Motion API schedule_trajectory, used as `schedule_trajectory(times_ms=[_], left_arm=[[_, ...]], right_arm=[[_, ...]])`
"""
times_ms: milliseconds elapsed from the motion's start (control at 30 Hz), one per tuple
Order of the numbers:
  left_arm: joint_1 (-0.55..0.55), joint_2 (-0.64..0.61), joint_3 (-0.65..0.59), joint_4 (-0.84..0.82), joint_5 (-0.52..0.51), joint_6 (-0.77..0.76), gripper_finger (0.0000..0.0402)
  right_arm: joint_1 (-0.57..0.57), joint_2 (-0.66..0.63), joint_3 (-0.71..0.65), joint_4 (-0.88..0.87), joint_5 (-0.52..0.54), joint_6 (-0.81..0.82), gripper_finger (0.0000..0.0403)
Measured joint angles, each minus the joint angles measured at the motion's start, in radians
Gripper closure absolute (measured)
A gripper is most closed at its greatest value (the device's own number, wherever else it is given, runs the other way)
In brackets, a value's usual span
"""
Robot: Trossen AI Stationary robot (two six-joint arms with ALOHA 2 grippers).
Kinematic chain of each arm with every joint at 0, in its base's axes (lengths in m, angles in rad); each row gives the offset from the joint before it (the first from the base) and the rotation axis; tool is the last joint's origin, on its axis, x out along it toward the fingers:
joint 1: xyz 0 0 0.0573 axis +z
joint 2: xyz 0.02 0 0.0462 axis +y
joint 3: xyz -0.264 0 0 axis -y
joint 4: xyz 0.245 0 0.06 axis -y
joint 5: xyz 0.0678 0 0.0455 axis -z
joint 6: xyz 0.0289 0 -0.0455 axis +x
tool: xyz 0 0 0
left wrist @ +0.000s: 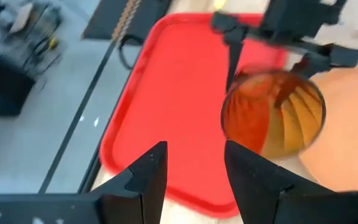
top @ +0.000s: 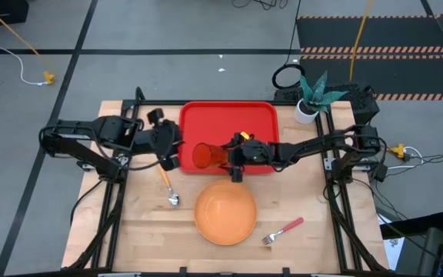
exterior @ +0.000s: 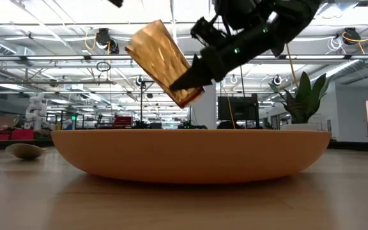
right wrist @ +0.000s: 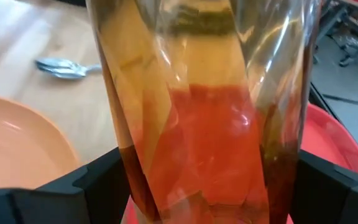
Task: Pick and place plate/cup/fork/spoon on tray
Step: Put the brown cup on the red serving tray
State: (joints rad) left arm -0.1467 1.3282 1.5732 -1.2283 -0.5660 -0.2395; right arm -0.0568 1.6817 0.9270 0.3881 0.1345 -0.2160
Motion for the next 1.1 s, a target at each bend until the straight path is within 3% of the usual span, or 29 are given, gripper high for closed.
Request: schedule_trajectory(times_ms=[267,433,567,767,900,1100], left_arm=[[0.003,-0.05,-0.225,0.038,-0.129,-0.174,0.0238],[0.023,-0.054,-0.375,0.175,-0.255,-0.188,0.0238],[0.071,-0.05,-0.449,0.288,-0.266,-0.153,0.0238],[0.139,-0.049,-0.488,0.367,-0.266,-0.125,0.0238],[0.171,-0.049,-0.488,0.371,-0.266,-0.146,0.0238],[0.199,-0.049,-0.488,0.421,-0.265,-0.142,0.0238]], right_arm=[[-0.107,-0.009,-0.099,0.11,0.004,0.028,0.0079],[-0.172,-0.044,-0.169,0.19,0.045,0.047,0.0079],[-0.226,-0.092,-0.239,0.3,0.1,0.072,0.0079],[-0.321,-0.114,-0.353,0.507,0.116,0.154,0.0078],[-0.35,-0.114,-0.365,0.485,0.222,0.12,0.0078],[-0.426,-0.114,-0.365,0.46,0.231,0.196,0.0078]])
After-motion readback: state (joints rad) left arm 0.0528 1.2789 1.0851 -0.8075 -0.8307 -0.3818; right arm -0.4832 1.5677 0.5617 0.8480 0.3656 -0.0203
